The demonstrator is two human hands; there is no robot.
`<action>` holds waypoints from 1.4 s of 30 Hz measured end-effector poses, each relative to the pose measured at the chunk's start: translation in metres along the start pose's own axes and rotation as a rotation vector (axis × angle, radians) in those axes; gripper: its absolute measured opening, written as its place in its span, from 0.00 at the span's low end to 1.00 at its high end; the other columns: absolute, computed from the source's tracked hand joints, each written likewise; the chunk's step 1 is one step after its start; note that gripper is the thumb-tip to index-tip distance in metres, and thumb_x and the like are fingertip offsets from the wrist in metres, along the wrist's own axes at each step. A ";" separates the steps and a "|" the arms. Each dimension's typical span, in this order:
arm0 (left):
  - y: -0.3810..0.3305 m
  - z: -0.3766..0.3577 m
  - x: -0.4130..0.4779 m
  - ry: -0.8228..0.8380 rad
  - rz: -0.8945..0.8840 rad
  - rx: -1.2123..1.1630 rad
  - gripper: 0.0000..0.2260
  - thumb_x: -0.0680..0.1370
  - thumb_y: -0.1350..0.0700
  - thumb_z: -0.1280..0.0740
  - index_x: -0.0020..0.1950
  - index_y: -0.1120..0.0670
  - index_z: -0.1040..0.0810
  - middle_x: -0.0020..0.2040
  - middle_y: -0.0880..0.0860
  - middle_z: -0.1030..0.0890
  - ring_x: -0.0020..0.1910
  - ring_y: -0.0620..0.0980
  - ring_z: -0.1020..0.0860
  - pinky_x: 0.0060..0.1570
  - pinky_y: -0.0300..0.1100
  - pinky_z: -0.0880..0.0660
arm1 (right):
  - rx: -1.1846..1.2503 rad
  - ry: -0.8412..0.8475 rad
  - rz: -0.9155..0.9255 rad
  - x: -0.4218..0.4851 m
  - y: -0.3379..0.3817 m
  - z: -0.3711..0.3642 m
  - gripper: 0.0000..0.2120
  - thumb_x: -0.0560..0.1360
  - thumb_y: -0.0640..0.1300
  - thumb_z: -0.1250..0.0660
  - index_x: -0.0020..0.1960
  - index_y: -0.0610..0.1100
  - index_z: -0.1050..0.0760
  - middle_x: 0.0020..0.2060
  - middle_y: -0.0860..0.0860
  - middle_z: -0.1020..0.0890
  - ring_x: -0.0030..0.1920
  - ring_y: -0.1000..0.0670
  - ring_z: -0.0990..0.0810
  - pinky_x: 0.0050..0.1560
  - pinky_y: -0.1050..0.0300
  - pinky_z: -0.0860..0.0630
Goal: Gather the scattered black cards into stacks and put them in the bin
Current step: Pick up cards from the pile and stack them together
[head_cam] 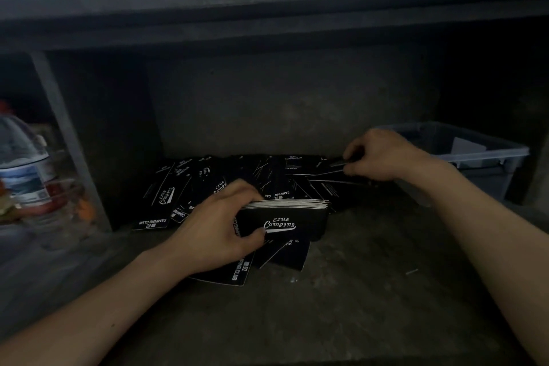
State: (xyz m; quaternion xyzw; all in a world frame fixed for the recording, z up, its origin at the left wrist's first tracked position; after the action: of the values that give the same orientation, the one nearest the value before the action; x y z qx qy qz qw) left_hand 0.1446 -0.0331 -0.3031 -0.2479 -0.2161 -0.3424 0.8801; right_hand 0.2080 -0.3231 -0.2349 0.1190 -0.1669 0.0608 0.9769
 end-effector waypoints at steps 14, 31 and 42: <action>0.003 0.001 0.000 -0.046 0.005 -0.017 0.20 0.68 0.43 0.29 0.57 0.41 0.29 0.63 0.35 0.32 0.60 0.39 0.24 0.58 0.44 0.23 | 0.804 0.250 -0.045 -0.015 0.035 -0.010 0.05 0.78 0.44 0.33 0.50 0.48 0.18 0.48 0.50 0.16 0.44 0.55 0.19 0.35 0.65 0.22; -0.001 0.001 0.000 -0.013 -0.011 0.001 0.18 0.71 0.47 0.28 0.60 0.41 0.24 0.53 0.38 0.22 0.52 0.39 0.20 0.53 0.46 0.21 | 0.570 0.261 0.113 -0.006 0.022 -0.023 0.09 0.78 0.44 0.34 0.58 0.49 0.20 0.56 0.49 0.17 0.54 0.51 0.18 0.51 0.58 0.22; -0.001 0.001 -0.001 0.068 0.038 0.077 0.22 0.72 0.42 0.32 0.65 0.38 0.28 0.52 0.35 0.18 0.45 0.36 0.19 0.48 0.43 0.20 | -0.086 0.316 -0.134 0.006 -0.010 -0.042 0.31 0.68 0.55 0.24 0.67 0.46 0.26 0.62 0.48 0.23 0.57 0.48 0.24 0.49 0.62 0.31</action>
State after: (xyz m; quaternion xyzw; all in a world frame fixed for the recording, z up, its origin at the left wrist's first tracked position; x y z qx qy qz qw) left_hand 0.1424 -0.0326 -0.3027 -0.2061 -0.1943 -0.3256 0.9021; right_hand 0.2280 -0.3214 -0.2732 0.0767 -0.0053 0.0065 0.9970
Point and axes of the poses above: each hand's wrist, its own x-axis towards the middle knuckle, its own z-axis out of the back of the hand, y = z × x, the point moved 3 cm from there along x, towards the middle knuckle
